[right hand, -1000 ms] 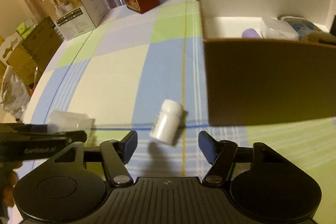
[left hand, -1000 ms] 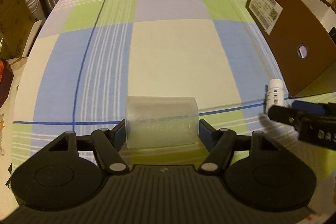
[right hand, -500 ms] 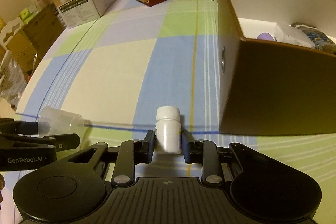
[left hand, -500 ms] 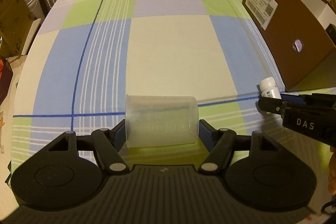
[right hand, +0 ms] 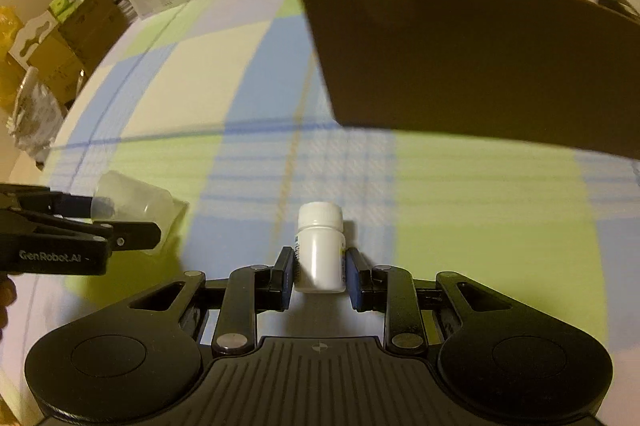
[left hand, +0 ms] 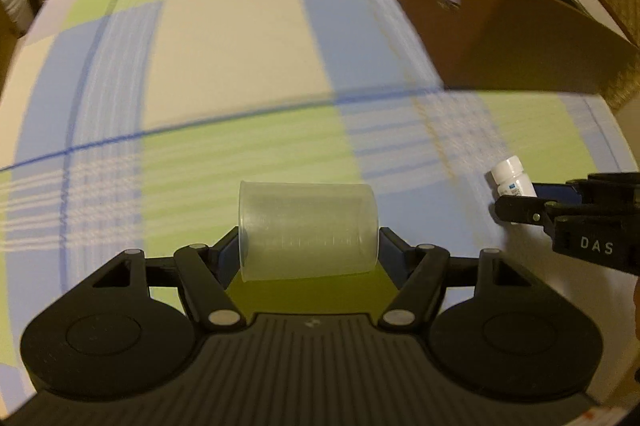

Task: Organize objects
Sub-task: 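Grasp the clear plastic cup with left tool while right tool grasps white pill bottle, then carry the cup and pill bottle over the cardboard box and lower them in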

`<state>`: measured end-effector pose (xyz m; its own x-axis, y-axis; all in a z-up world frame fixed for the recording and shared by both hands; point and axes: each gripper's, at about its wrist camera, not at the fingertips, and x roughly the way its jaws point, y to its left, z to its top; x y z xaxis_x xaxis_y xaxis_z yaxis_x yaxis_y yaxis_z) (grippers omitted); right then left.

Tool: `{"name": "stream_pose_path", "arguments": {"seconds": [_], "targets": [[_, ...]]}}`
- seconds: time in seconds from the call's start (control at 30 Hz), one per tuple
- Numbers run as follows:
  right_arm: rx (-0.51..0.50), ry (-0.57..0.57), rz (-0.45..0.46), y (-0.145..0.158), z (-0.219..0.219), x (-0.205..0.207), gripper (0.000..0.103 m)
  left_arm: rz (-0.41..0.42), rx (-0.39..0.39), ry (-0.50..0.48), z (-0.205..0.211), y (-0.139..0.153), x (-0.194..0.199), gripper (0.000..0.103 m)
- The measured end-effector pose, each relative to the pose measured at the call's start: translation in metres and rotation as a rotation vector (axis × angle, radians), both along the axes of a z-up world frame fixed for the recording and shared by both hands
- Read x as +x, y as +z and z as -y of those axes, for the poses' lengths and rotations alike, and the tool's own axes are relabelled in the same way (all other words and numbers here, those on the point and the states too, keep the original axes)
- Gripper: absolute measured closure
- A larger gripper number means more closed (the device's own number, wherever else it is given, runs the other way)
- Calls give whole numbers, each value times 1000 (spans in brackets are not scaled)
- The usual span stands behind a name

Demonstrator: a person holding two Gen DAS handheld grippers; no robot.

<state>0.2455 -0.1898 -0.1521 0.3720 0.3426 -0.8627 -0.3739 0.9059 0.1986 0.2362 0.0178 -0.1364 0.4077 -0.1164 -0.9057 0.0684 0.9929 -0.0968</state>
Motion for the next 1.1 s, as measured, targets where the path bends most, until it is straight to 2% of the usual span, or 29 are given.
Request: {"name": "stream_pose_path", "arguments": {"seconds": [0.27, 0.37, 0.57, 0.7, 0.77, 0.87, 0.9, 0.93, 0.97, 1.1], "targets": [[-60, -54, 12, 9, 55, -38, 79, -16, -44, -135, 60, 2, -18, 36], [-80, -70, 21, 11, 76, -47, 79, -10, -37, -188, 83, 2, -22, 36], [-90, -88, 47, 11, 93, -51, 78, -11, -29, -204, 106, -2, -17, 36], [-92, -85, 63, 10, 94, -49, 59, -13, -17, -178, 112, -4, -14, 34], [-91, -72, 68, 10, 94, -48, 59, -10, -16, -166, 114, -3, -13, 34], [-81, -45, 69, 10, 96, -48, 59, -6, -4, -149, 116, -4, -13, 36], [-82, -36, 72, 10, 95, -48, 63, -3, -3, -142, 116, -3, -13, 36], [-86, -21, 79, 10, 94, -48, 75, -4, -7, -139, 116, -3, -12, 36], [-83, -9, 79, 10, 93, -49, 79, -6, -10, -132, 116, -3, -12, 36], [-63, 2, 68, 10, 97, -48, 79, -3, 1, -120, 120, -1, -16, 36]]}}
